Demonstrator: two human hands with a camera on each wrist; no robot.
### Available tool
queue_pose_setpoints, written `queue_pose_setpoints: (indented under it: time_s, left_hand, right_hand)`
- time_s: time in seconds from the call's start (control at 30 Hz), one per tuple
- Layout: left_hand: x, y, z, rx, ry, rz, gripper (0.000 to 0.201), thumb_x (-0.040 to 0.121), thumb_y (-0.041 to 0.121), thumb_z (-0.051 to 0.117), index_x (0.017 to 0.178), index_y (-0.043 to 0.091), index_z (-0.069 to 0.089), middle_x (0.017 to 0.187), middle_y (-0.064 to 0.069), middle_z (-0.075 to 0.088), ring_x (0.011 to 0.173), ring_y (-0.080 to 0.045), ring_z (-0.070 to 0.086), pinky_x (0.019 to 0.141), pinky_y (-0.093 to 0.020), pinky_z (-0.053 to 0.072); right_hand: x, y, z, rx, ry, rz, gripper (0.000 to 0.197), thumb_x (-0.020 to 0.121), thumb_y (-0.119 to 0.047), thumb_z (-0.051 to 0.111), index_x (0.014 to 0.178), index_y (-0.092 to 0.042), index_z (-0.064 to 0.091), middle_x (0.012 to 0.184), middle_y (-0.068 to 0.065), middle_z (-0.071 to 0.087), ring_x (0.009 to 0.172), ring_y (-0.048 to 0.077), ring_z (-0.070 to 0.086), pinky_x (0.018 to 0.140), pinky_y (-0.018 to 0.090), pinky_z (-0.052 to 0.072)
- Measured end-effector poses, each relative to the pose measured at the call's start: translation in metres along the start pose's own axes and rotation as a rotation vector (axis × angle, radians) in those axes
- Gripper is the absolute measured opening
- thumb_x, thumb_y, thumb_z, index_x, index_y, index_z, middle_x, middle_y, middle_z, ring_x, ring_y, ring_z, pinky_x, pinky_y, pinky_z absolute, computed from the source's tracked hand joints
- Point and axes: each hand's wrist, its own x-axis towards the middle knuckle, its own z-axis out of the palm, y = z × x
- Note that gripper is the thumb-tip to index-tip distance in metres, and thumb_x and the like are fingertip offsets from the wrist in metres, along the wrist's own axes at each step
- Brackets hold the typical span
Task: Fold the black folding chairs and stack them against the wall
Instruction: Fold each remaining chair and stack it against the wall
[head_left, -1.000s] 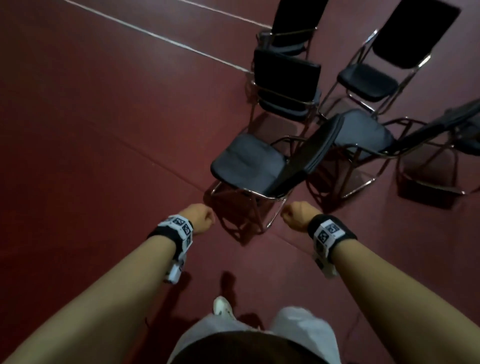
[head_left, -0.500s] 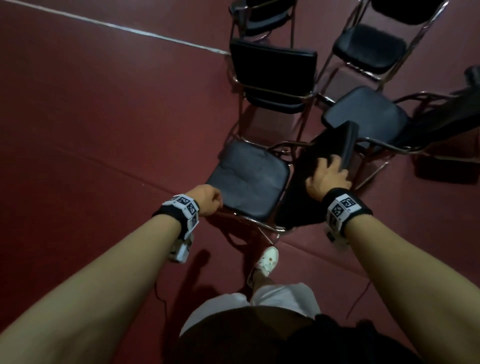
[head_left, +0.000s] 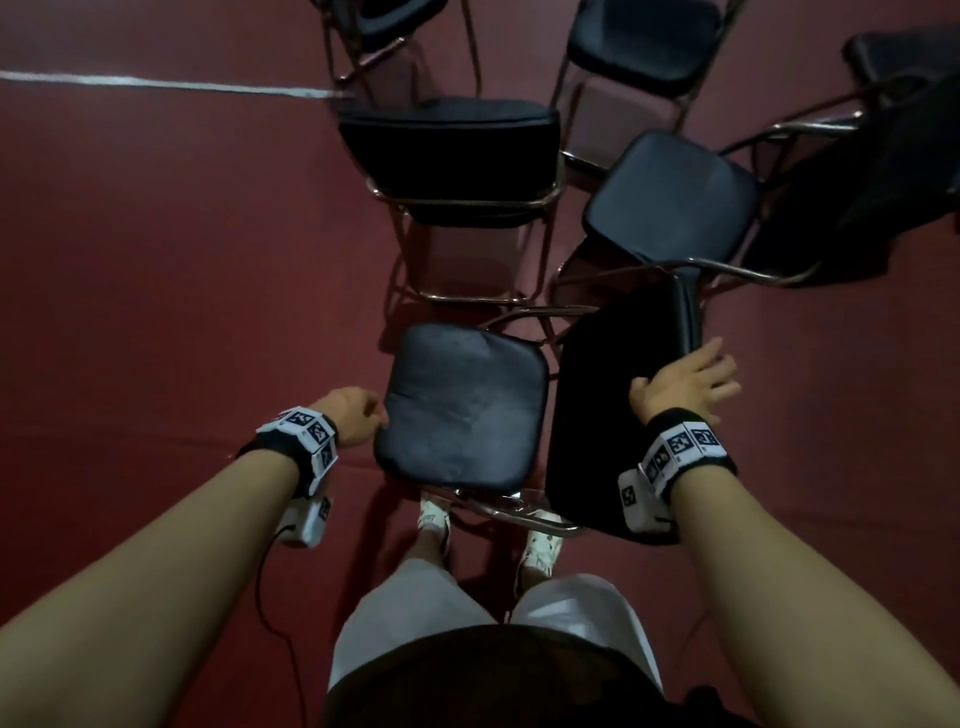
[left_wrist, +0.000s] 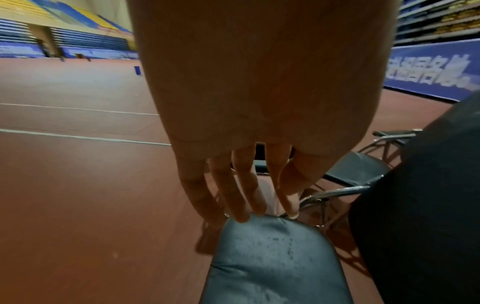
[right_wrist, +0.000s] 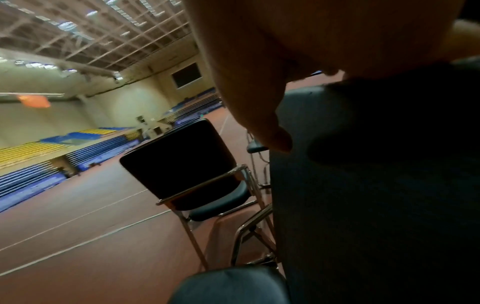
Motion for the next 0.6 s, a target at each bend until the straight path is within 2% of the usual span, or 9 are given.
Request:
queue_pose_setpoints:
  time_s: [0.03,0.1,0.2,0.27,0.4,0.53,0.6]
  left_hand:
    - [0.019,-0.001,-0.008,0.041,-0.014,0.035,0.021,0.097,0.028,0.055,0.106,0.018,0.071,0.113,-0.006,0.070,0.105,-0.026,0.064,0.095,-0.035,0.050]
    - [0.038,-0.003,-0.017,0.052,-0.052,0.071,0.018,0.097,0.028,0.055,0.103,0.018,0.069,0.110,-0.005,0.069,0.102,-0.024,0.063,0.091,-0.032,0.049]
    - [0.065,-0.006,-0.031,0.082,-0.071,0.157,0.010,0.098,0.028,0.055,0.090,0.026,0.061,0.099,0.000,0.064,0.091,-0.019,0.058,0.082,-0.026,0.043]
    - [0.078,-0.008,-0.037,0.081,-0.072,0.184,0.013,0.098,0.028,0.055,0.086,0.028,0.058,0.097,0.000,0.063,0.089,-0.017,0.056,0.080,-0.024,0.042]
    - [0.103,-0.018,-0.055,0.131,-0.082,0.213,0.016,0.099,0.026,0.053,0.084,0.027,0.056,0.093,0.001,0.060,0.087,-0.016,0.055,0.078,-0.023,0.040]
    - [0.122,-0.018,-0.058,0.170,-0.106,0.208,0.023,0.101,0.026,0.051,0.078,0.028,0.052,0.093,0.001,0.058,0.088,-0.018,0.054,0.078,-0.024,0.039]
    - [0.130,-0.014,-0.056,0.171,-0.131,0.184,0.019,0.100,0.027,0.051,0.082,0.026,0.058,0.099,-0.002,0.063,0.092,-0.020,0.059,0.081,-0.026,0.043]
  right_hand:
    - [0.004,-0.007,0.003,-0.001,0.013,0.063,0.104,0.080,-0.027,0.078,0.157,-0.011,0.009,0.155,0.014,0.023,0.134,0.039,0.027,0.095,0.063,0.044]
    - [0.002,-0.016,0.006,-0.036,0.028,0.090,0.096,0.082,-0.028,0.076,0.154,-0.009,0.017,0.149,0.012,0.034,0.131,0.037,0.029,0.093,0.060,0.044]
    - [0.001,-0.021,0.011,-0.022,0.094,0.167,0.063,0.083,-0.018,0.070,0.135,-0.015,0.034,0.138,0.006,0.045,0.125,0.036,0.033,0.089,0.058,0.046]
    - [0.000,-0.021,0.009,-0.010,0.119,0.177,0.050,0.084,-0.013,0.065,0.123,-0.017,0.036,0.132,0.004,0.048,0.121,0.036,0.035,0.085,0.060,0.048]
    - [-0.013,-0.037,0.011,0.015,0.121,0.128,0.049,0.083,-0.012,0.063,0.122,-0.017,0.034,0.128,0.006,0.050,0.115,0.036,0.036,0.082,0.059,0.046]
    - [-0.023,-0.046,0.010,-0.045,0.134,0.046,0.054,0.078,-0.025,0.069,0.120,-0.017,0.036,0.118,0.005,0.057,0.113,0.038,0.041,0.087,0.061,0.039]
    - [-0.027,-0.049,0.010,0.021,0.095,-0.032,0.058,0.079,-0.026,0.068,0.125,-0.012,0.035,0.119,0.012,0.056,0.110,0.042,0.049,0.087,0.059,0.044]
